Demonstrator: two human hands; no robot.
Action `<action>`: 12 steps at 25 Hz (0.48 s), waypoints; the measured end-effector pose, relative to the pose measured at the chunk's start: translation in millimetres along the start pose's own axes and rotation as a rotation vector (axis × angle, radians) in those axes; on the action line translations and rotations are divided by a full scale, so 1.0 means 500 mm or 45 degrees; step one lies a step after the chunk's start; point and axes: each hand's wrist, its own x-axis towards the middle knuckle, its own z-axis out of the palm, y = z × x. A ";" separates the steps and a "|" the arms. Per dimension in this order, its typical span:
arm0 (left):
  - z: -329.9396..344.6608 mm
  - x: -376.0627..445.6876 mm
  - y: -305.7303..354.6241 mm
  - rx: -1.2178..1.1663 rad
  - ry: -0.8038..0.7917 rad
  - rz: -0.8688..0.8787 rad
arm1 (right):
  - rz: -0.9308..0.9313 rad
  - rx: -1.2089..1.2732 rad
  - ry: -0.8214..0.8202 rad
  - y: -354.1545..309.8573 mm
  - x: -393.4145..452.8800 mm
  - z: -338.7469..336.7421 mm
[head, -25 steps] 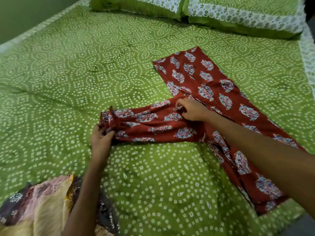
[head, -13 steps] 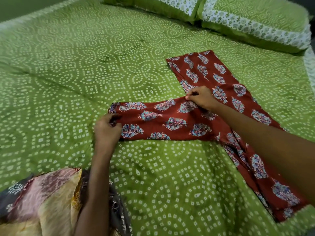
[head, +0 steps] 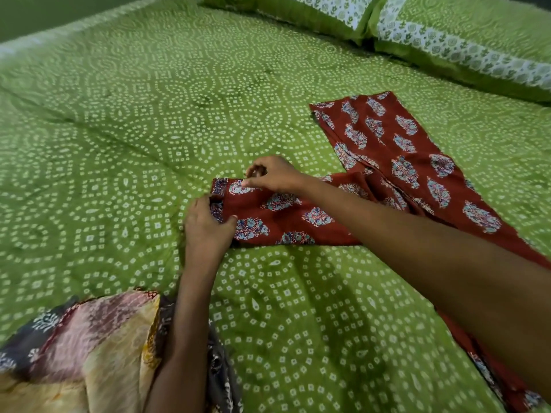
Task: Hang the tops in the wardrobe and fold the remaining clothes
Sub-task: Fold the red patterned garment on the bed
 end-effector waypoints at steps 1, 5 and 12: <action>0.000 -0.001 0.000 0.004 -0.005 0.004 | -0.015 0.019 -0.010 -0.004 0.010 0.008; 0.000 0.000 -0.002 -0.010 0.015 0.060 | -0.069 0.003 -0.022 -0.021 0.033 0.013; -0.008 0.001 -0.002 -0.028 0.082 0.099 | -0.169 -0.186 0.442 -0.024 0.035 0.044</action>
